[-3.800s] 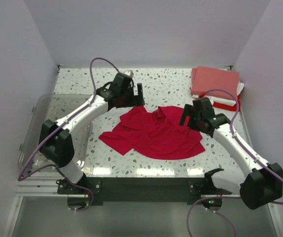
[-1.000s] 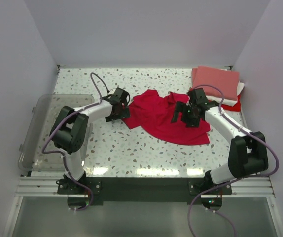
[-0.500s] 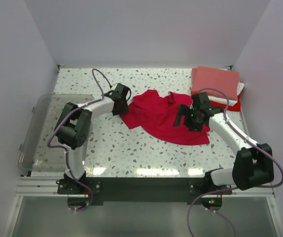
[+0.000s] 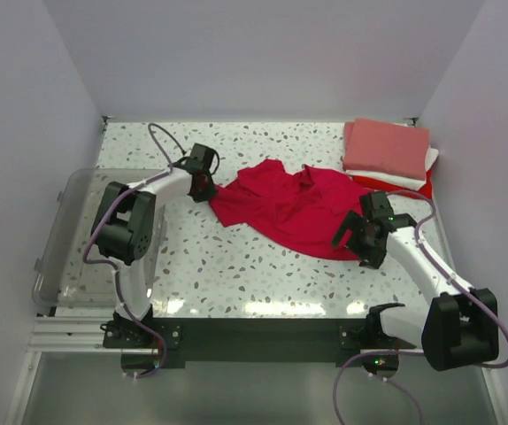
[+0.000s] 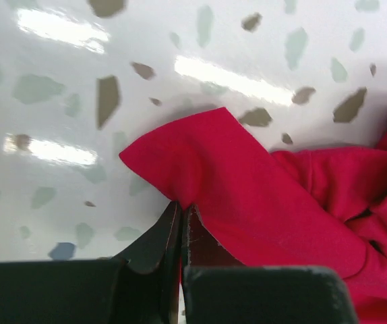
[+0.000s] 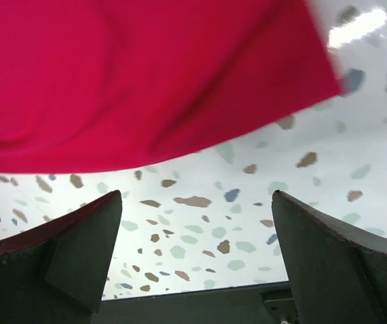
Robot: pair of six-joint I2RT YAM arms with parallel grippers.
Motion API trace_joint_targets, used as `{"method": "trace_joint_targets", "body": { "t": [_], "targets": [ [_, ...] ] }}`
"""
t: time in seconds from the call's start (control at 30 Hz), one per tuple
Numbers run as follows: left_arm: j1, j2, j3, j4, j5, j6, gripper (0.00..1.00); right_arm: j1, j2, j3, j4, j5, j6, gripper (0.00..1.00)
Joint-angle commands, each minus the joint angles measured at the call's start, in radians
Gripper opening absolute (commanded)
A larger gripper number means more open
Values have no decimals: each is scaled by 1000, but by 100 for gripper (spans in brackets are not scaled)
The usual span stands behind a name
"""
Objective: Fold and stack the t-shirts
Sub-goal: Flatten the tshirt out
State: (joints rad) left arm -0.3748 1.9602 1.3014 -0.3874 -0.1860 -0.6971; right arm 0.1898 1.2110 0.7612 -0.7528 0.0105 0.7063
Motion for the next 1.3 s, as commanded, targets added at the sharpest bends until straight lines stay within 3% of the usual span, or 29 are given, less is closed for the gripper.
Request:
{"method": "trace_joint_targets", "body": {
  "t": [0.0,0.13,0.67,0.9,1.07,1.27],
  "targets": [
    [79,-78,27,-10,32,-9,0,-61,-82,-62,-45,54,111,96],
    [94,-89,42,-13,52,18,0,-118,-111,-108,-43,71,139,92],
    [94,-126,-30,4,59,8,0,-138,-19,-163,85,98,137,60],
    [94,-127,-33,-1,57,8,0,-138,25,-177,144,105,125,54],
    [94,-133,-34,-5,56,8,0,-139,70,-181,187,105,119,45],
    [94,-147,-40,-13,36,18,0,-138,134,-177,231,106,91,22]
  ]
}}
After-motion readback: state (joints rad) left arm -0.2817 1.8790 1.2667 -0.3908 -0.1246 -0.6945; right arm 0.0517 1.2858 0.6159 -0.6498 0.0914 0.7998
